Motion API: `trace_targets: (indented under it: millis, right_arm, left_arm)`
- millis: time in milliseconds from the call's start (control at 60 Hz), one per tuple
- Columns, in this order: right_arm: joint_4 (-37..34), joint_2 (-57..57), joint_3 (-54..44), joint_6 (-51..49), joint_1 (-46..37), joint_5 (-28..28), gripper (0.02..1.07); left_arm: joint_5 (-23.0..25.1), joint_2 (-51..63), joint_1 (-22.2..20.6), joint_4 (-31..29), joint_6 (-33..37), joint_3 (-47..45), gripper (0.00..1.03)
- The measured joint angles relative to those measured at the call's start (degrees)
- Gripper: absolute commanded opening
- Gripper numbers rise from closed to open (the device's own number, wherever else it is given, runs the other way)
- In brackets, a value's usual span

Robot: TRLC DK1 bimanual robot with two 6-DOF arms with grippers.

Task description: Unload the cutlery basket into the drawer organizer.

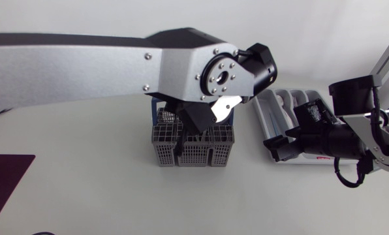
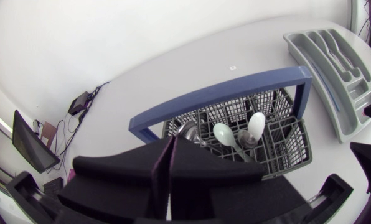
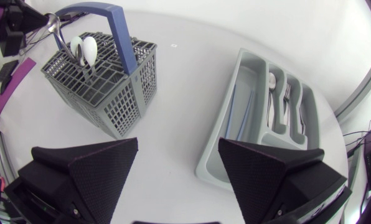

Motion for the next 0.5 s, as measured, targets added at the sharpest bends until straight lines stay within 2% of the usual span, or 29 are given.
trace_targets:
  millis: [250,500]
  right_arm:
    - [1.2,-0.4,-0.4,0.0,1.6,1.4,0.95]
    - [2.6,-6.3,-2.6,-1.2,3.0,1.5,0.95]
  left_arm:
    - [-3.2,-3.2,-1.8,0.0,0.1,-2.0,0.12]
    - [-5.5,-5.1,-3.8,0.0,0.1,-3.0,0.12]
